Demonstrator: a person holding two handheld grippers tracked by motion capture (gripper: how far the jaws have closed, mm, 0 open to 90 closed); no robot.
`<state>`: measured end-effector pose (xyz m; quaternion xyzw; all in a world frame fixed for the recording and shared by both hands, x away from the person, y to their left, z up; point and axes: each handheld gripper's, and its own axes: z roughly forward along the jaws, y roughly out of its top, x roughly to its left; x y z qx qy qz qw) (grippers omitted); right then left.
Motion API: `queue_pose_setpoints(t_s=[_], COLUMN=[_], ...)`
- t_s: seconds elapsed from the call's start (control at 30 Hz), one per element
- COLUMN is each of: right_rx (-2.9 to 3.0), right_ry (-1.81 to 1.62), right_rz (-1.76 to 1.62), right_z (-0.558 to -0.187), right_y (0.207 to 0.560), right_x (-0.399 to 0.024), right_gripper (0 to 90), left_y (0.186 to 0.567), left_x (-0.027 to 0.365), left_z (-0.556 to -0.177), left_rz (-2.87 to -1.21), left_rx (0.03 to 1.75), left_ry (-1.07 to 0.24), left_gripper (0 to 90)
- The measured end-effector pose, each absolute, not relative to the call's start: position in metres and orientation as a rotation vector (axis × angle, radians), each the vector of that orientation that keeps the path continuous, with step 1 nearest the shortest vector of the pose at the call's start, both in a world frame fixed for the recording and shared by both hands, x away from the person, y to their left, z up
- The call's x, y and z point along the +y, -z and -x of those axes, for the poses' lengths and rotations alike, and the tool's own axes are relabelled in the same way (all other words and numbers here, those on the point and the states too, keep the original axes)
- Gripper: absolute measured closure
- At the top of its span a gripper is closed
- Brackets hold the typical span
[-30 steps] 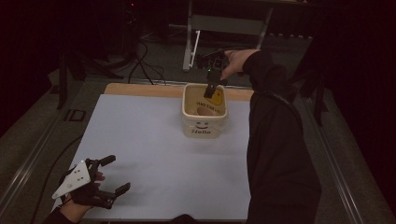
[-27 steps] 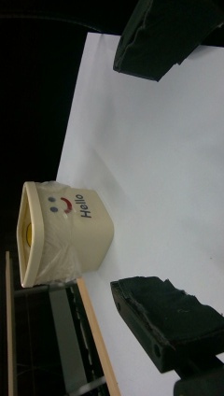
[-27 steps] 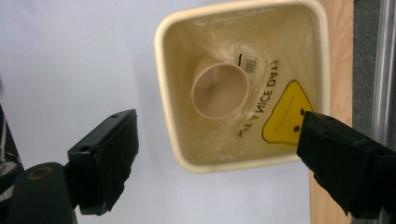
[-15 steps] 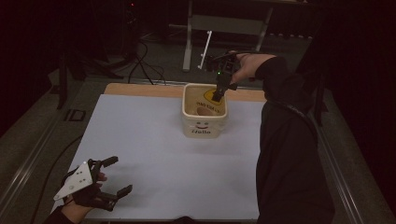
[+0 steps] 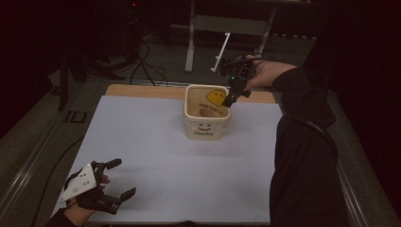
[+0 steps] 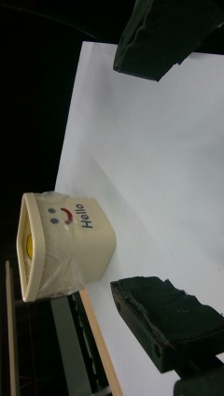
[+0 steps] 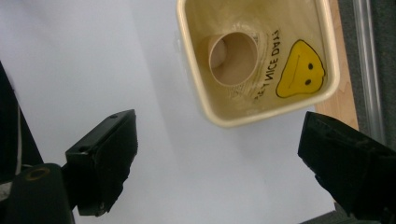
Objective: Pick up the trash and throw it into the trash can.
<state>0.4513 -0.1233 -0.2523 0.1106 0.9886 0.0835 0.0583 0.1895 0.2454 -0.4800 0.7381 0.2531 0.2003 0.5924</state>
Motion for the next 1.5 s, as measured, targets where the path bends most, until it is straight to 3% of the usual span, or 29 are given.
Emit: queue_pose_setpoints(t_s=[0.7,1.5], right_rx=[2.948,2.88], right_ry=[-0.436,-0.61], right_rz=[-0.402,-0.454], right_z=[-0.409,-0.358], right_y=[0.269,0.334], right_x=[-0.167,-0.207], right_gripper=[13.4,14.8], left_y=[0.482,0.482], left_x=[0.244,0.242], left_z=[-0.192,-0.193], left_rz=[-1.721,-1.726], left_rx=[0.592,0.594], left_ry=[-0.454,-0.449], left_gripper=[0.6,0.6])
